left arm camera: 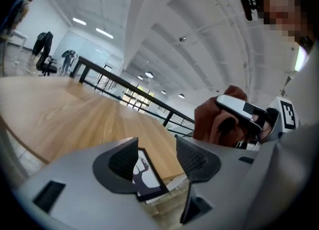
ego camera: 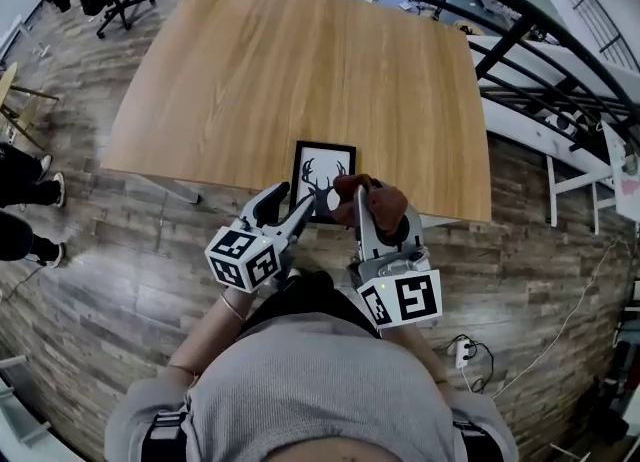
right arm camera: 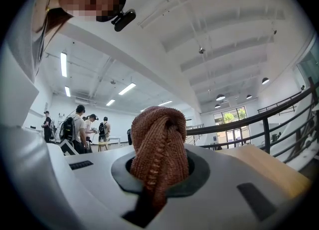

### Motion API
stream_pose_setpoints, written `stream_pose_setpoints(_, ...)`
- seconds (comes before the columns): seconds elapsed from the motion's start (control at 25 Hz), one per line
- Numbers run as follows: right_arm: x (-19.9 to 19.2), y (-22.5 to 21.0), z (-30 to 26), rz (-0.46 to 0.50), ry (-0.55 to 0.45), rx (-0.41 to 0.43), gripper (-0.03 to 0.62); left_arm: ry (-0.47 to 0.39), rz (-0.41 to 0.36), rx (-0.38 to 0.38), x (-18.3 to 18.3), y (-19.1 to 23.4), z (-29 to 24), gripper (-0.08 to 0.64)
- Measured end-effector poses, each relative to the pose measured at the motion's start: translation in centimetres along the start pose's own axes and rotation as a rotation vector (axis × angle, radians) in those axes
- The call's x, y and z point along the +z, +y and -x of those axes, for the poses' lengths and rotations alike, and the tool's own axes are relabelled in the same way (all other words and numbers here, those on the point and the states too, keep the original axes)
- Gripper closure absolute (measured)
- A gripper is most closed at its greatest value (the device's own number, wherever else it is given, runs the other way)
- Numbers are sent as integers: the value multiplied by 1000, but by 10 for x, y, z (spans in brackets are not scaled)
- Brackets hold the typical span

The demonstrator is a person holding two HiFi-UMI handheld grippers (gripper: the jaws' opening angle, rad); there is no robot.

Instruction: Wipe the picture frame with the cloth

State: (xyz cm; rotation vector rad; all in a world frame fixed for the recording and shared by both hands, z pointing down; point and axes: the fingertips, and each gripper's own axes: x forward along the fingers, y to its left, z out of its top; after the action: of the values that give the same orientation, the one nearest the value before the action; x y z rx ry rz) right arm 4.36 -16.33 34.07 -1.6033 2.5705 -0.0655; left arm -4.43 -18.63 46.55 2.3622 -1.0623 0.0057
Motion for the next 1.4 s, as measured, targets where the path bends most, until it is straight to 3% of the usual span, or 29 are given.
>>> stream_pose_setpoints(0.2, -21, -13, -5, -34, 43, -3, 546, 166, 188, 4, -57, 43, -17, 299)
stream_pose_setpoints(0.32, -31, -18, -6, -47, 64, -8, 546, 225, 343, -11, -87, 63, -27, 293)
stream_pose_setpoints(0.44, -38, -21, -6, -54, 78, -16, 546, 267, 451, -24, -110, 82, -35, 292)
stream_pose_setpoints(0.6, -44, -26, -6, -61, 88, -36, 546, 306, 589, -156, -128, 83, -49, 293)
stream_pose_setpoints(0.84, -54, -32, -5, -76, 109, -58, 546, 320, 721, -316, -143, 74, -69, 293)
stream_pose_setpoints(1.08, -58, -29, -6, -84, 116, -55, 546, 370, 750, -434, -152, 60, -80, 295)
stream_pose_setpoints(1.12, -58, -29, -6, -86, 116, -54, 546, 364, 764, -436, -153, 60, -81, 305)
stream_pose_setpoints(1.2, -57, -27, -6, -88, 116, -51, 546, 322, 832, -472, -148, 56, -81, 440)
stream_pose_setpoints(1.28, -57, -27, -6, -89, 116, -50, 546, 265, 926, -540, -136, 45, -81, 522)
stream_pose_setpoints(1.4, -56, -30, -8, -100, 116, -50, 546, 246, 950, -566, -134, 43, -80, 526)
